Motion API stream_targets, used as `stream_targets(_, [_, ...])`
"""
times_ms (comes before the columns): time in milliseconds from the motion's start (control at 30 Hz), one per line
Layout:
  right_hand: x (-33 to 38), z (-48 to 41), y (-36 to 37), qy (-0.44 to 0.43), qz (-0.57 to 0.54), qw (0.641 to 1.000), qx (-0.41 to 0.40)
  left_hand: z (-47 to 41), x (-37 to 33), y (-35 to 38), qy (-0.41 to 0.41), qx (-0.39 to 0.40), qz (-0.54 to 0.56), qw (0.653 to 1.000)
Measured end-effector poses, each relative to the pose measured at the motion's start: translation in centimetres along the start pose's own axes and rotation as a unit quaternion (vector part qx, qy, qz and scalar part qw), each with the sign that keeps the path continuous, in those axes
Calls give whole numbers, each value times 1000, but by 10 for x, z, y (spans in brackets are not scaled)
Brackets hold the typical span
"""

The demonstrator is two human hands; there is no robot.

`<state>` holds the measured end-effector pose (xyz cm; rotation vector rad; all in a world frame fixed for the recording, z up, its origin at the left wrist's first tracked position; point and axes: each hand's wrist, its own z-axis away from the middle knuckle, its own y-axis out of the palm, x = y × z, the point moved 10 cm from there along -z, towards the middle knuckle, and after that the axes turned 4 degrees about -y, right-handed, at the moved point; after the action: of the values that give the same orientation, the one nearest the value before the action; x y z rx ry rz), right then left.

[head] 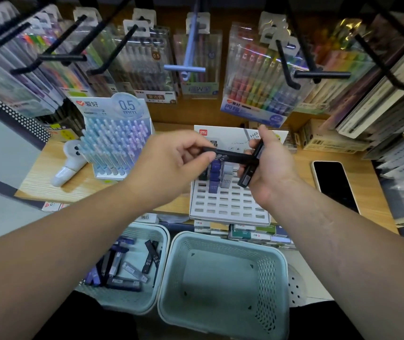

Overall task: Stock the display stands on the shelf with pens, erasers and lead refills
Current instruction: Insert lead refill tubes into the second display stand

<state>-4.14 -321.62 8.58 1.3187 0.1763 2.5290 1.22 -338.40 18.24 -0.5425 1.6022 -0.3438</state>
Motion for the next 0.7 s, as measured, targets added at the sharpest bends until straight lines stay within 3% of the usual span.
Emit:
stream_targets(167, [-5, -1, -6, 25, 28, 999, 11, -15, 31, -14, -52, 59, -51, 996])
stream_targets(333, [-4, -1, -10, 12, 65, 998, 14, -16, 47, 3, 33, 96, -251, 963])
stream_targets(700, [-1, -6, -14, -3, 39, 999, 30, -30, 78, 44, 26, 119, -330, 936])
